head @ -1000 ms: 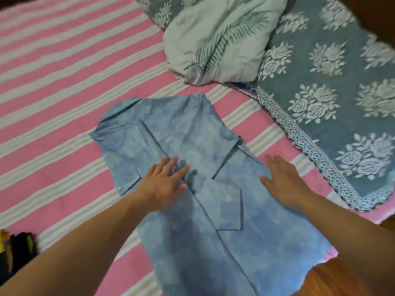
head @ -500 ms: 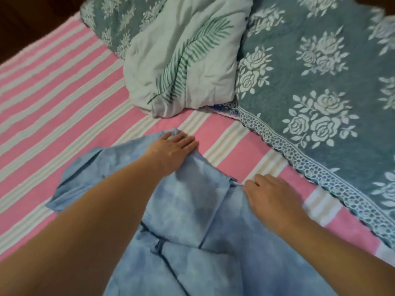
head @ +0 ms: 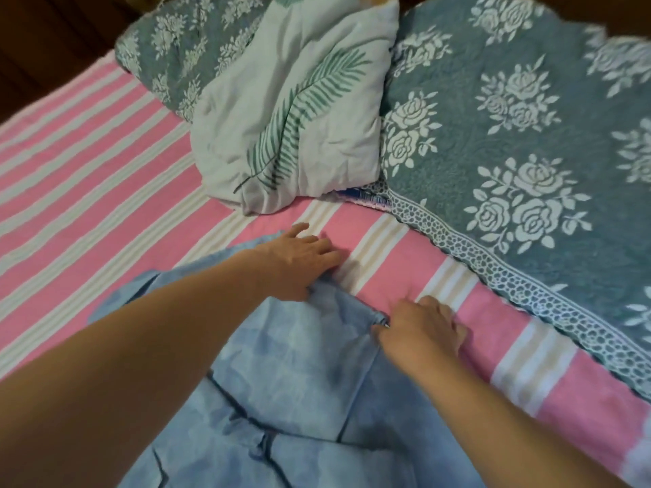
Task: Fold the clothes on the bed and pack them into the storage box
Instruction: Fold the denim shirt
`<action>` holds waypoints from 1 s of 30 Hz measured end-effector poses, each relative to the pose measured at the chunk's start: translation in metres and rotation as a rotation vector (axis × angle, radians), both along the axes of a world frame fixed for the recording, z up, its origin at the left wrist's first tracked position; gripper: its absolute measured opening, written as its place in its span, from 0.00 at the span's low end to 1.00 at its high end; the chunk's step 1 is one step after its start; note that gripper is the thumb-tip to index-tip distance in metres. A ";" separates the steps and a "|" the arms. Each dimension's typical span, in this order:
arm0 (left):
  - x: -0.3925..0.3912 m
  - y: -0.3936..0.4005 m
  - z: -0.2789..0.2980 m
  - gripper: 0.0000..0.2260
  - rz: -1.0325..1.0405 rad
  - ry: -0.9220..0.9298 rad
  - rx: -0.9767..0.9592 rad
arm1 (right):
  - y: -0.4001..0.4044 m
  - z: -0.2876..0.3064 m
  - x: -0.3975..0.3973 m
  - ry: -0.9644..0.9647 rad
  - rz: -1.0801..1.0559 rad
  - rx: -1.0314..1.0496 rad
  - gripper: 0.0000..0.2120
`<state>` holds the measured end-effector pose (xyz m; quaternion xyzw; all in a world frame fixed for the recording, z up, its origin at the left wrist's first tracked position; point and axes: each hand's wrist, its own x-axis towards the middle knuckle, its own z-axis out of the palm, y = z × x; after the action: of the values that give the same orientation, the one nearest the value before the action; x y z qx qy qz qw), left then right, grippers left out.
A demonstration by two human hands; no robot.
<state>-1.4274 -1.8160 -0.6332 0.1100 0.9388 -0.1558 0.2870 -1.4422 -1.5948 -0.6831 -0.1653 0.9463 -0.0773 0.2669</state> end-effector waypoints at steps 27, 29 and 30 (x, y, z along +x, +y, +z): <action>0.249 -0.029 0.030 0.02 2.045 0.435 1.368 | 0.212 0.048 0.243 0.138 0.768 -0.200 0.33; 0.236 -0.021 0.022 0.07 2.091 0.554 1.458 | 0.215 0.044 0.244 0.188 0.777 -0.221 0.25; 0.228 -0.015 0.021 0.12 2.093 0.672 1.469 | 0.217 0.045 0.243 0.229 0.791 -0.224 0.17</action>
<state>-1.1991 -1.8309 -0.6125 -0.5769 0.4702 0.6604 -0.1002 -1.1990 -1.3779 -0.6386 -0.5512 0.8192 -0.0525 0.1493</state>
